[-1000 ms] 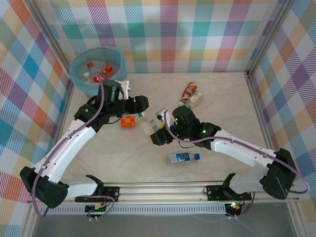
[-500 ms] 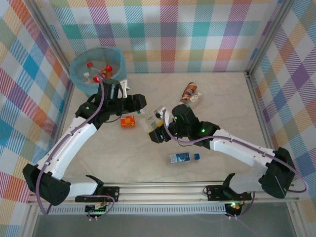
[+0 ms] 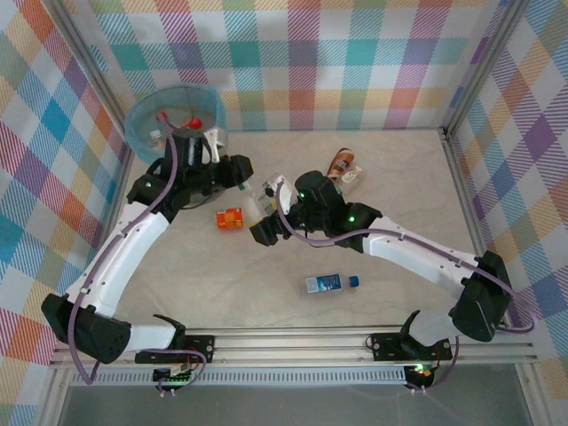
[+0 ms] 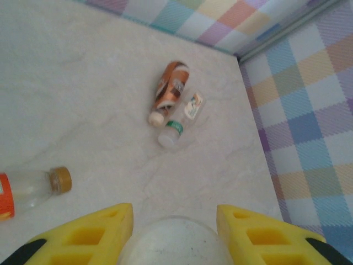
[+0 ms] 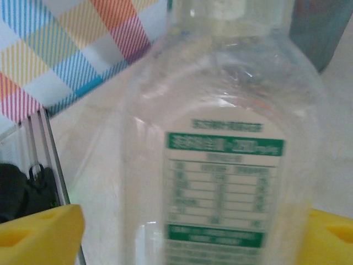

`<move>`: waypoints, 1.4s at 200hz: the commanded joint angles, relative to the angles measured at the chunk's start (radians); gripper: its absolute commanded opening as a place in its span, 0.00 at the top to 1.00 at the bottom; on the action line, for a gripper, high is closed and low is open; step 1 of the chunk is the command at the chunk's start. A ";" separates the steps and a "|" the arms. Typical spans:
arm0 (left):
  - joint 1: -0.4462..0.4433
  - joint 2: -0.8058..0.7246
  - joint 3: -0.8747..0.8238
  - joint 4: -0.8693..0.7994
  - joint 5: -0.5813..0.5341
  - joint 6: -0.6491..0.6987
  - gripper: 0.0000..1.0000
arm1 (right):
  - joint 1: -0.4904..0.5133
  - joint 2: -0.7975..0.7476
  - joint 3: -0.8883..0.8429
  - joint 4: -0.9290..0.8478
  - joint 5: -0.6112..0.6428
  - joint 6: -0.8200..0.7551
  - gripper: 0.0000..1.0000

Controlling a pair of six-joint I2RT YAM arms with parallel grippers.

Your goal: Put the plastic bottles in the bin

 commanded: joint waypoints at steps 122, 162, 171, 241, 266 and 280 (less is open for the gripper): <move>0.377 0.427 0.805 -0.086 -0.357 0.359 1.00 | -0.042 0.258 0.478 -0.039 0.022 -0.141 0.00; 0.387 0.529 0.791 -0.116 -0.322 0.461 1.00 | -0.055 0.334 0.550 -0.079 -0.003 -0.156 0.00; 0.387 0.538 0.770 -0.130 -0.313 0.486 1.00 | -0.058 0.346 0.556 -0.086 -0.006 -0.155 0.00; 0.407 0.513 0.439 -0.004 -0.294 0.527 1.00 | -0.076 0.397 0.570 -0.115 -0.036 -0.140 0.00; 0.428 0.544 0.401 0.014 -0.283 0.515 1.00 | -0.077 0.410 0.582 -0.129 -0.037 -0.151 0.00; 0.440 0.561 0.390 0.024 -0.262 0.503 1.00 | -0.079 0.413 0.583 -0.135 -0.037 -0.154 0.00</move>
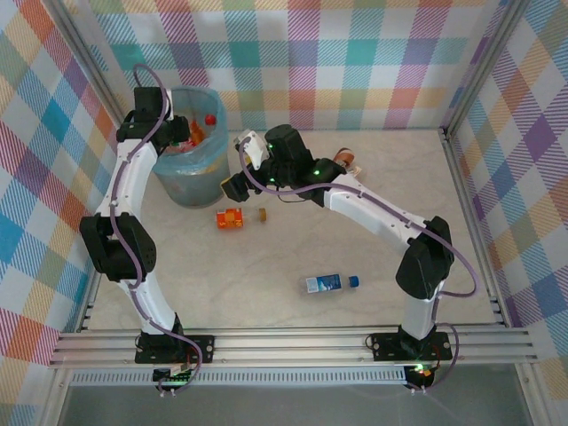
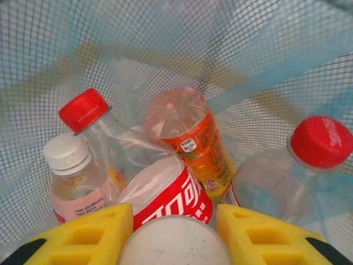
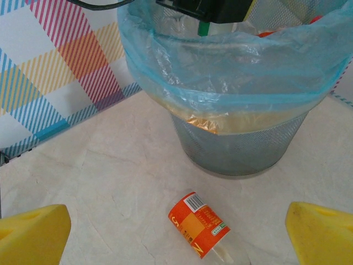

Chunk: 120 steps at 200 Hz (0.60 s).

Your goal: Put the plastic bottles in the bin

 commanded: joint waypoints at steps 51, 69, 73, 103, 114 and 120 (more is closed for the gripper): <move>0.038 0.031 -0.030 0.083 0.124 -0.012 0.87 | -0.011 0.015 0.039 -0.028 -0.023 -0.025 0.01; 0.038 0.025 -0.027 0.093 0.167 -0.006 0.66 | -0.013 0.014 0.039 -0.028 -0.022 -0.023 0.00; 0.038 0.022 -0.029 0.095 0.175 -0.005 0.62 | -0.013 0.014 0.040 -0.028 -0.022 -0.024 0.00; 0.038 -0.012 -0.033 0.099 0.210 -0.006 0.50 | -0.014 0.015 0.039 -0.029 -0.023 -0.026 0.00; 0.038 -0.025 -0.032 0.099 0.213 -0.006 0.47 | -0.016 0.017 0.041 -0.027 -0.025 -0.026 0.00; 0.038 -0.031 -0.030 0.098 0.212 -0.005 0.46 | -0.016 0.018 0.042 -0.026 -0.026 -0.025 0.00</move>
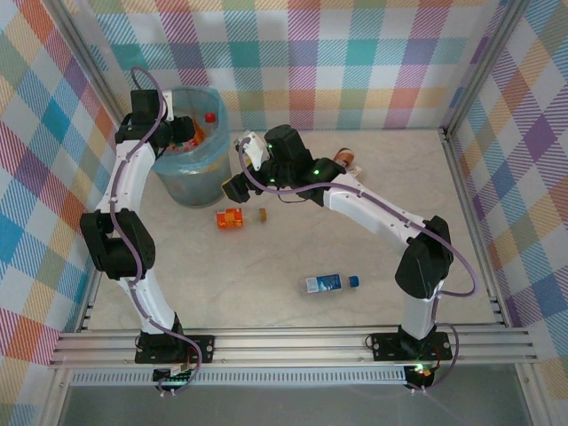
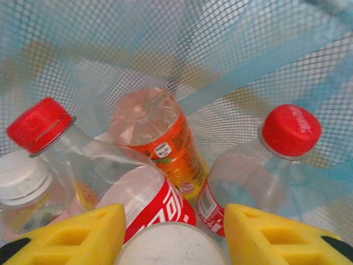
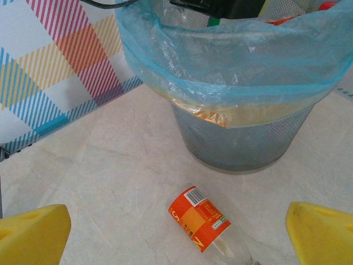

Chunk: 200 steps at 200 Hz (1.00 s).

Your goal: Put the plastic bottles in the bin

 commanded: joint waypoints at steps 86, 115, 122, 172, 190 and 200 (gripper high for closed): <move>0.010 0.045 0.304 -0.207 0.019 -0.060 0.43 | -0.011 0.029 0.063 -0.005 -0.038 -0.022 0.00; 0.011 0.088 0.352 -0.248 0.044 -0.098 0.56 | -0.010 0.028 0.064 -0.010 -0.041 -0.020 0.00; 0.012 0.097 0.353 -0.256 0.047 -0.102 0.62 | -0.010 0.028 0.064 -0.011 -0.042 -0.019 0.00; 0.012 0.120 0.333 -0.382 -0.050 -0.099 0.83 | -0.010 0.015 0.060 -0.026 -0.055 -0.004 0.00; 0.011 0.088 0.263 -0.366 -0.028 -0.107 0.86 | -0.010 0.013 0.057 -0.030 -0.059 0.003 0.00; 0.012 0.075 0.234 -0.359 -0.007 -0.116 0.86 | -0.011 0.011 0.055 -0.031 -0.063 0.008 0.00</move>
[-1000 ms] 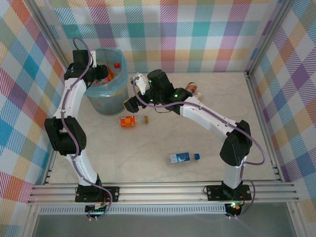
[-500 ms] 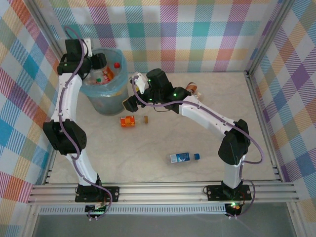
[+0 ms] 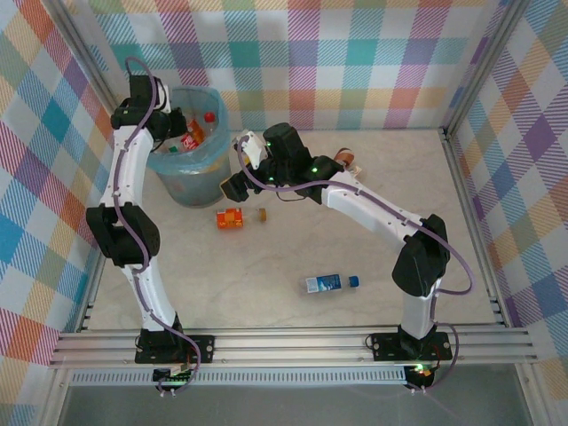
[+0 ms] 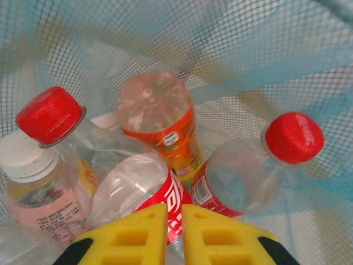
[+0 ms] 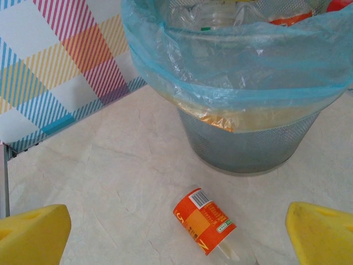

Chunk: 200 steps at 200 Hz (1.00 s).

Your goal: Put the plastic bottles in the bin

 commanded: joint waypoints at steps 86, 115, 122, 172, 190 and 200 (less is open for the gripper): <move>0.016 -0.072 -0.153 -0.037 0.143 -0.089 0.88 | -0.005 -0.058 -0.010 -0.019 -0.006 0.056 0.00; 0.016 -0.061 -0.179 -0.020 0.167 -0.104 0.89 | -0.004 -0.077 -0.034 -0.019 0.016 0.054 0.00; 0.016 -0.053 -0.185 -0.018 0.173 -0.106 0.89 | -0.004 -0.079 -0.036 -0.018 0.018 0.054 0.00; 0.022 -0.014 -0.163 -0.030 0.177 -0.109 0.90 | -0.006 -0.079 -0.029 -0.016 0.040 0.059 0.00; 0.029 -0.011 -0.099 -0.047 0.168 -0.109 0.88 | -0.012 -0.078 -0.004 -0.030 0.071 0.083 0.00; 0.032 -0.016 -0.053 -0.056 0.156 -0.109 0.85 | -0.022 -0.079 0.010 -0.045 0.105 0.108 0.00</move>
